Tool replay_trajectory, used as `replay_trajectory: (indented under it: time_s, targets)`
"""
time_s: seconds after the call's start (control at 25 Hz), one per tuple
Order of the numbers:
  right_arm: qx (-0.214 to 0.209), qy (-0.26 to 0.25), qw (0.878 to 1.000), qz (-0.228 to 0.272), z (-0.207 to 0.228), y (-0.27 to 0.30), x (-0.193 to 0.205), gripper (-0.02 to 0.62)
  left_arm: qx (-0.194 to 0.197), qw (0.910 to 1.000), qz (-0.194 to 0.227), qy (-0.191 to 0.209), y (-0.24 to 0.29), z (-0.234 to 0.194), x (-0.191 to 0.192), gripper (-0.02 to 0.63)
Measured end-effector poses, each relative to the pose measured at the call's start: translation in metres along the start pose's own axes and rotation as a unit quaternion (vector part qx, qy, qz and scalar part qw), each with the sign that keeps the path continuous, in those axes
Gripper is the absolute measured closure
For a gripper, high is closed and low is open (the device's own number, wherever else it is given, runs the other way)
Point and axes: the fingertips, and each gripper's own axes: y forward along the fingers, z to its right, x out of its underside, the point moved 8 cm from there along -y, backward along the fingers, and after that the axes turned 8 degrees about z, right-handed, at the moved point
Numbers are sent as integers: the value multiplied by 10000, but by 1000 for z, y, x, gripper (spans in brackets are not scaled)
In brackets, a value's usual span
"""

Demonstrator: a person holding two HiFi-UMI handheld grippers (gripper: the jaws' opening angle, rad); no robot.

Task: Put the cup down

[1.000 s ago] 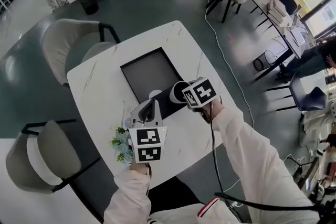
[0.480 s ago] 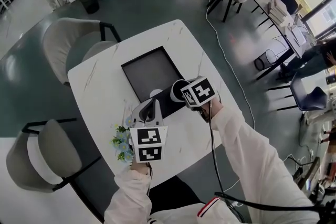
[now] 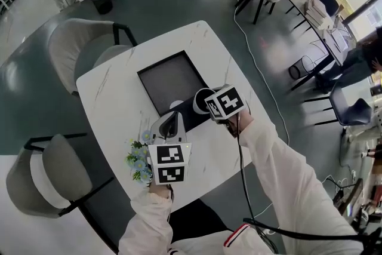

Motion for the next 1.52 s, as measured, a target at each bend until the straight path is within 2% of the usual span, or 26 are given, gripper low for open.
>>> replay_trajectory:
  time_s: [0.12, 0.4, 0.72, 1.04, 1.52]
  targets:
    - [-52, -20, 10000, -23, 0, 1, 0, 512, 19, 10000, -8, 8, -1, 3, 1, 597]
    - [-195, 137, 9996, 147, 1, 2, -1, 380, 35, 10000, -22, 14, -1, 6, 4, 598]
    - [-79, 107, 9995, 284, 6, -10, -4, 377, 2, 10000, -22, 93, -4, 10, 0, 598]
    - [-64, 77, 9980, 622, 4, -36, -9, 377, -81, 9998, 63, 157, -13, 14, -8, 598]
    - [-42, 161, 9929, 1177, -3, -87, 2, 377, -113, 9981, 292, 523, -38, 39, -24, 598]
